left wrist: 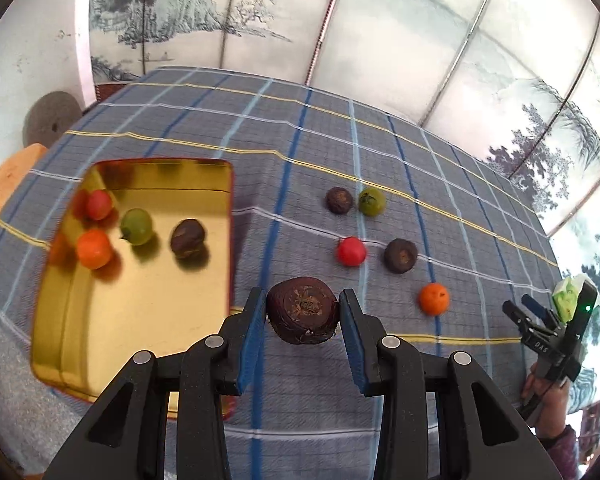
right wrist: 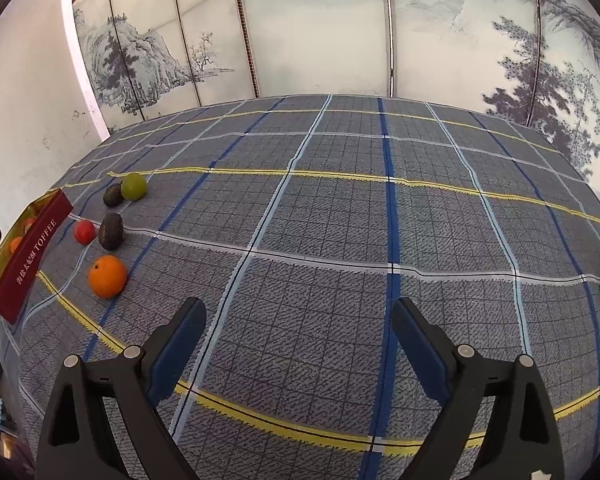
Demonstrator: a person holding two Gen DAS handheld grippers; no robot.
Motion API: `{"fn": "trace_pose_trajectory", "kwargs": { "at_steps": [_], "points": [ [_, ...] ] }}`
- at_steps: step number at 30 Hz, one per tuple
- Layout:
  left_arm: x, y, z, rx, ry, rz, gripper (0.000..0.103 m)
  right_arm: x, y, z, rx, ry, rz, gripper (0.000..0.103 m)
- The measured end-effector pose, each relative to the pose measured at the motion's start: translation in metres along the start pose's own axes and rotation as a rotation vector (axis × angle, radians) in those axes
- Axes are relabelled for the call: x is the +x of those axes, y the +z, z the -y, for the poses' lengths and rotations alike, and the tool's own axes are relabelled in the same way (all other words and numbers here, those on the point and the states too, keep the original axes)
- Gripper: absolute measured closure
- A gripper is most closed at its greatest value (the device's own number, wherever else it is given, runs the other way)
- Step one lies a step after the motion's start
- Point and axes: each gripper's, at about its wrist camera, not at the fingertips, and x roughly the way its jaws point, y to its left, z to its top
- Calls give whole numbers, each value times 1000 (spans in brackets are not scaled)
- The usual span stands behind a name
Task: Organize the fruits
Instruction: 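Carry the brown fruit in the left gripper into the tin and release it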
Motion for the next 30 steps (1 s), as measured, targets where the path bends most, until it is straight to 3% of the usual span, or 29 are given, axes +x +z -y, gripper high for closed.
{"fn": "trace_pose_trajectory", "kwargs": {
  "at_steps": [10,15,21,30],
  "points": [
    [-12,-14,-34,-30,56,22,64,1,-2,-20,-89,-36,-13,10],
    [-16,-18,-45,-34,75,30,64,1,-4,-34,-39,67,-12,10],
    [-15,-20,-57,-39,98,25,64,3,6,-83,-120,178,-10,10],
    [-7,-27,-77,-68,124,4,64,29,14,-126,-217,185,-43,10]
  ]
}}
